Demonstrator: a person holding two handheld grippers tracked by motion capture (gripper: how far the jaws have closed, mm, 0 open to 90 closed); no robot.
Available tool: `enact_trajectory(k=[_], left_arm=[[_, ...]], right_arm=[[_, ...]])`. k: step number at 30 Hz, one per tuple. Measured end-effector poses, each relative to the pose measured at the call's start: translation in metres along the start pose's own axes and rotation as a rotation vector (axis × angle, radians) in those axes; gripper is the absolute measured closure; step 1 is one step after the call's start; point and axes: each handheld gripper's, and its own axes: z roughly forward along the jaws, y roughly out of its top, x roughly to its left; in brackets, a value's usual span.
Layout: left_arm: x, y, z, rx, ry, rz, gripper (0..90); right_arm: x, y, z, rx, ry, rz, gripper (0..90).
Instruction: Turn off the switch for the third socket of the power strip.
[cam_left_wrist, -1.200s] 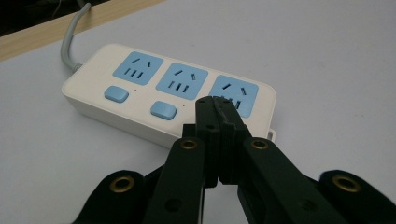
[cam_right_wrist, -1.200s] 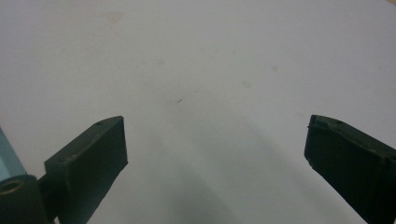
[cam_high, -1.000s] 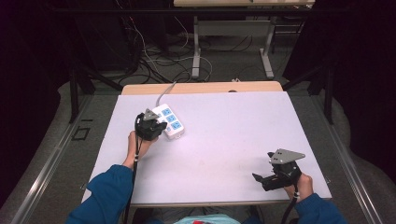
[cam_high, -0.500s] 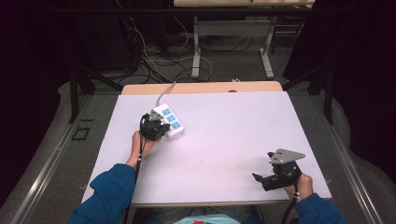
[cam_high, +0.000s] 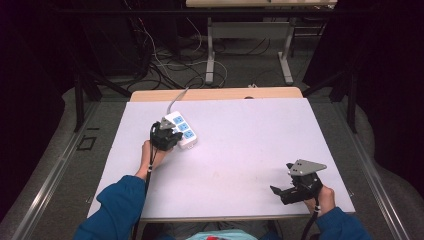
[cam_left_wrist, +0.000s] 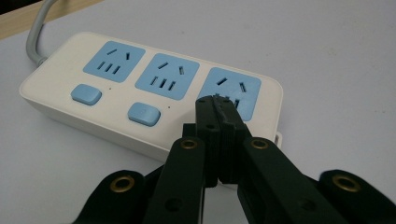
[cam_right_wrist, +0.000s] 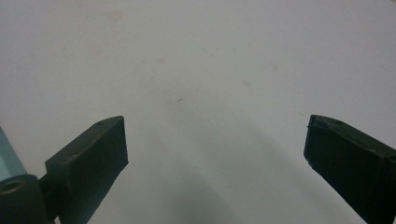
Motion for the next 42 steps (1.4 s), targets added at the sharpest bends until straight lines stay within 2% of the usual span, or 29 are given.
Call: enact_trajectory(k=[19, 26, 28, 30, 42], left_arm=[[0.0028, -0.0016, -0.001, 0.004, -0.021, -0.011, 90.0], [0.0013, -0.0019, -0.0001, -0.008, -0.005, -0.01, 90.0], [0.0015, -0.0016, -0.0008, 0.002, -0.014, -0.007, 90.0], [0.0006, -0.0018, -0.0001, -0.005, 0.001, -0.008, 90.0], [0.0007, -0.0016, -0.0009, 0.005, -0.005, -0.004, 90.0]], right_arm=[[0.0001, 0.0001, 0.0001, 0.001, 0.001, -0.004, 5.5], [0.0001, 0.0001, 0.0002, 0.003, 0.002, -0.005, 5.5], [0.0001, 0.0001, 0.0003, 0.003, 0.001, -0.005, 5.5], [0.0005, 0.0001, 0.0003, 0.004, 0.002, -0.002, 5.5], [0.0003, 0.0004, -0.0002, 0.008, -0.002, -0.01, 5.5]])
